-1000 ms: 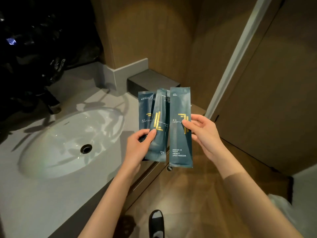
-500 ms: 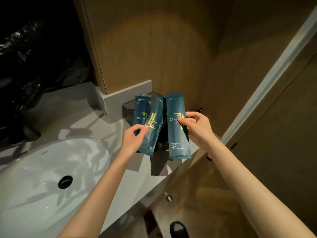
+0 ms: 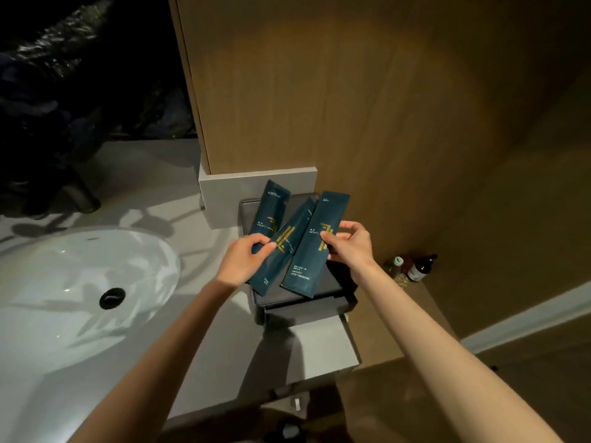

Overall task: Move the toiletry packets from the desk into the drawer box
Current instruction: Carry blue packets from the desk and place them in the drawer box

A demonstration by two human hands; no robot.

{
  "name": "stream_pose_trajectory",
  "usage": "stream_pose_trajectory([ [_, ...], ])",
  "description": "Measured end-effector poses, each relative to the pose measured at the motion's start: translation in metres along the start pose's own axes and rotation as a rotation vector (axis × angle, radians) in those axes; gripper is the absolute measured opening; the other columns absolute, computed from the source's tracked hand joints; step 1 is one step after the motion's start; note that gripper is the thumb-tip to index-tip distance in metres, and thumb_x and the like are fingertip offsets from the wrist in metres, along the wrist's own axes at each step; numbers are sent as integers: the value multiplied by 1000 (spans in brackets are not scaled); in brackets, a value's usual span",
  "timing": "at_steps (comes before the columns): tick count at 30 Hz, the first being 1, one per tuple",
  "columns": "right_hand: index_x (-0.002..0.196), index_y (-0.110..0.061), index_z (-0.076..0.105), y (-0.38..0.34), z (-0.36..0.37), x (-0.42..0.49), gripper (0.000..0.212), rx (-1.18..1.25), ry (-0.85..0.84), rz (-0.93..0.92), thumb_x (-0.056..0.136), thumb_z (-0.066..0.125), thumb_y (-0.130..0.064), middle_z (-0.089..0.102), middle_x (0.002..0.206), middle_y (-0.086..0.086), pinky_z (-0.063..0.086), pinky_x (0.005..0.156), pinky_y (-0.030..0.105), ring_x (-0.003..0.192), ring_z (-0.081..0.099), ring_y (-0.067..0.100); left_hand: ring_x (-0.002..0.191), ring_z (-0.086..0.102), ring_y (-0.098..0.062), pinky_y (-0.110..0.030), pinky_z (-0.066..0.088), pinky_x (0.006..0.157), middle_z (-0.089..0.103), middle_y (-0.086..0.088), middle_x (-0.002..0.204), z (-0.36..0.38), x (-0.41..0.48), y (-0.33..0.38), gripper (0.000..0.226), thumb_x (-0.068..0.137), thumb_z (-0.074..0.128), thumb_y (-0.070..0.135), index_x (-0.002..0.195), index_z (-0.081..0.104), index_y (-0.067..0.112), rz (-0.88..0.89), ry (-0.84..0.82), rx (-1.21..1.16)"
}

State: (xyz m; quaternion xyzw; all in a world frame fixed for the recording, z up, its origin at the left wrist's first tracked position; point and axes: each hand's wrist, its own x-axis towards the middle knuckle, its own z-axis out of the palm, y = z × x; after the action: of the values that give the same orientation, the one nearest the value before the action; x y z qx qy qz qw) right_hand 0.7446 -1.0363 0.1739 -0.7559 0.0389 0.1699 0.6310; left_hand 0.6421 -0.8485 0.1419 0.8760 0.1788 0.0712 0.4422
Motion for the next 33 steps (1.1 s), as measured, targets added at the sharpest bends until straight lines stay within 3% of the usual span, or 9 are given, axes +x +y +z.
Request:
stream_pose_trajectory([
  [2,114,-11,51,1,1,11,43,-71,-17,-25,79,76,-10,72,97,12,53,51,28,83,71,23,99,60,-23,-43,45,91,69,8,94,6,4,-2,34,74,41,71,81,60,44,-52,15,128],
  [5,119,-10,51,5,0,24,50,-245,-8,-88,77,78,-15,71,90,6,55,48,28,72,70,20,111,49,-25,-37,35,96,61,0,105,13,7,4,33,82,53,61,105,63,39,-81,57,282],
  [9,121,-16,55,12,-3,30,55,-550,9,-278,74,79,-32,62,82,-7,59,73,41,80,68,20,117,34,-23,-35,22,98,44,-2,119,15,5,14,46,85,60,50,129,48,42,-28,90,371],
  [16,115,-16,63,7,-7,20,38,-804,-51,-419,82,72,-33,56,119,8,45,91,34,106,60,26,127,27,-27,-41,21,107,36,-6,138,15,-4,18,59,83,57,58,137,42,38,9,169,449],
  [21,118,-23,63,6,-26,-10,32,-794,-207,-549,87,66,-29,54,124,2,38,95,28,118,50,22,125,33,-21,-32,23,103,45,3,134,6,-45,31,52,85,59,52,134,47,37,63,336,249],
  [25,123,-29,60,23,-47,-51,31,-867,-290,-647,92,60,-29,55,129,-3,33,95,25,119,44,17,120,41,-17,-30,35,101,50,7,126,6,-93,24,46,85,64,41,129,50,35,-24,400,-46],
  [27,126,-30,59,34,-54,-66,33,-905,-292,-662,93,57,-30,52,134,-4,32,102,30,124,41,17,111,50,-17,-35,45,96,52,2,123,11,-114,16,44,84,68,36,124,52,33,-119,432,-269],
  [30,133,-29,55,49,-59,-80,38,-974,-307,-630,95,55,-31,47,143,-2,30,110,36,133,37,20,104,54,-17,-30,46,87,53,-6,125,21,-140,11,49,85,67,35,128,48,24,-360,407,-501],
  [33,140,-29,47,58,-59,-88,43,-1060,-353,-590,97,50,-33,39,151,-2,26,116,38,142,29,20,110,53,-19,-36,48,96,51,-10,130,35,-155,2,59,86,65,41,135,41,18,-547,267,-691],
])
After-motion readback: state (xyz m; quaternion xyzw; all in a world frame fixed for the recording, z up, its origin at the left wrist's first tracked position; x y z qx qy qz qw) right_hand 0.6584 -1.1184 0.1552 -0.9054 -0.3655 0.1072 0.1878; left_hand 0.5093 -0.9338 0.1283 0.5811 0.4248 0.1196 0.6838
